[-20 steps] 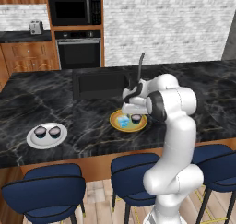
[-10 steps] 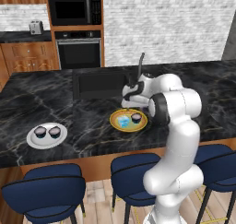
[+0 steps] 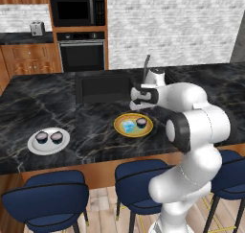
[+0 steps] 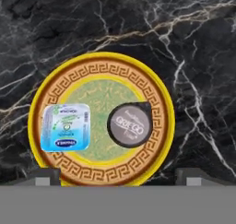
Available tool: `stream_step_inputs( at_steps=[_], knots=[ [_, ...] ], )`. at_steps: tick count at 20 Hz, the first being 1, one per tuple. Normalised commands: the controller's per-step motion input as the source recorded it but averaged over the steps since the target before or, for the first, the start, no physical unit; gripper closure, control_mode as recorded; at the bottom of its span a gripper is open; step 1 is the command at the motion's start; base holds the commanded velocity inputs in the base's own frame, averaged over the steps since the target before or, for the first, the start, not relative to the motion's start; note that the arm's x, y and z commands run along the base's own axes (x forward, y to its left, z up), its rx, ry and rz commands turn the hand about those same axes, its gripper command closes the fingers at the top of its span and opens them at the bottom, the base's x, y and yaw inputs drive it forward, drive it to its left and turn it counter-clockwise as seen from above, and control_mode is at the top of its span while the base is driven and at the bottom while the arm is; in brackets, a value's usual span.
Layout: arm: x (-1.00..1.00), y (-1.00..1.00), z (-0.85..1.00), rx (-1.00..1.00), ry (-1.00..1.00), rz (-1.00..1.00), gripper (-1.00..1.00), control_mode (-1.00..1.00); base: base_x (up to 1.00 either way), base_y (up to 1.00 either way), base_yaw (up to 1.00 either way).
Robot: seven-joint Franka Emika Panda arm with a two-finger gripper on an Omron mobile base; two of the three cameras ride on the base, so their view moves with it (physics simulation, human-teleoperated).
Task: Place two yogurt containers on each plate.
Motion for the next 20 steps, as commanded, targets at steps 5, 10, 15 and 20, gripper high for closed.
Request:
stream_step_inputs(
  at_steps=[5,10,15,20],
  knots=[
    [-1.0,0.03,0.09,0.0,0.0,0.23,-1.0,-1.0,0.0,0.0,0.0],
    [-1.0,0.02,0.0,0.07,-0.19,0.01,-1.0,-1.0,0.0,0.0,0.0],
    [-1.0,0.19,-0.11,0.0,-0.07,0.0,-1.0,-1.0,0.0,0.0,0.0],
    [-1.0,0.07,-0.11,0.0,-0.12,-0.07,-1.0,-1.0,0.0,0.0,0.0]
  ],
)
